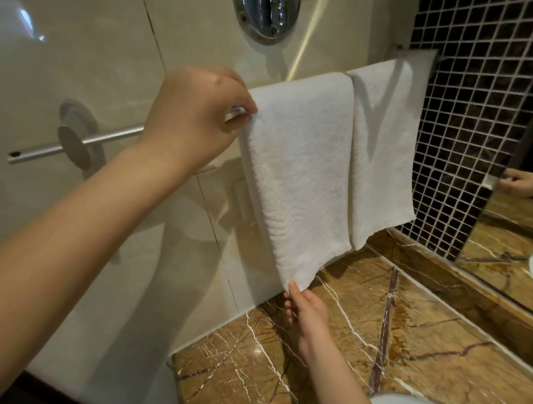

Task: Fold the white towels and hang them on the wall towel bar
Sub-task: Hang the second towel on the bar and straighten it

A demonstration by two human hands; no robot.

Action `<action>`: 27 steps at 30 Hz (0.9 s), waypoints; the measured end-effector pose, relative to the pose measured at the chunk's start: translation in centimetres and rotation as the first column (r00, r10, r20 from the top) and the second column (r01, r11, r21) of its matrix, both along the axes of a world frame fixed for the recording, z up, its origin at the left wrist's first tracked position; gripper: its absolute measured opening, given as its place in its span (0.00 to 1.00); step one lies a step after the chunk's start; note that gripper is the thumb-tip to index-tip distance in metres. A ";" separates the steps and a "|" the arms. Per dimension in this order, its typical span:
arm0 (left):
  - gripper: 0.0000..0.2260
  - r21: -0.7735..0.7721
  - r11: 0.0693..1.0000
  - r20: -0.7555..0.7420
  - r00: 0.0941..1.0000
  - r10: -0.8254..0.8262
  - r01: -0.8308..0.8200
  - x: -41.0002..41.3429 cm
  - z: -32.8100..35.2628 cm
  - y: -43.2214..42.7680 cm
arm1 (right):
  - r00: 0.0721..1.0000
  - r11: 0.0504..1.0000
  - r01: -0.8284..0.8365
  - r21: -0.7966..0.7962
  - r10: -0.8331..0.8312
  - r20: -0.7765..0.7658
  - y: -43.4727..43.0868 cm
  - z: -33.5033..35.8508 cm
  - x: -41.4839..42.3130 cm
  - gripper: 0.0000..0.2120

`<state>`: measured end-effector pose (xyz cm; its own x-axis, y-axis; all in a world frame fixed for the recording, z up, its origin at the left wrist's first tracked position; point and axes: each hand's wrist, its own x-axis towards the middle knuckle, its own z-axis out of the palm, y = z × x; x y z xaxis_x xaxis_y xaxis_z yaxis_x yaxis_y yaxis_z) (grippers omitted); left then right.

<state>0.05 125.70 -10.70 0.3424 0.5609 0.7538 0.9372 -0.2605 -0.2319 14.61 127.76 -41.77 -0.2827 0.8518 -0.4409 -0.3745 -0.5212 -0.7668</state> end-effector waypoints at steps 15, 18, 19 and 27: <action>0.08 -0.032 0.999 0.014 0.999 0.036 -0.035 0.6 0.3 0.7 | 0.996 0.999 0.014 0.045 -0.018 0.084 0.2 1.0 1.2 0.09; 0.08 -0.045 0.999 0.036 0.999 0.033 -0.031 0.5 0.2 0.6 | 0.989 0.998 0.011 0.066 -0.020 0.148 0.2 1.6 1.8 0.08; 0.08 -0.048 0.998 0.047 0.998 0.036 -0.034 0.6 0.2 0.6 | 0.983 0.998 -0.001 0.067 -0.012 0.181 0.2 1.8 2.1 0.08; 0.14 -0.155 0.986 0.100 0.992 0.073 -0.057 1.3 -0.3 -1.2 | 0.773 0.970 -0.109 0.220 -0.057 0.632 0.0 3.9 4.5 0.09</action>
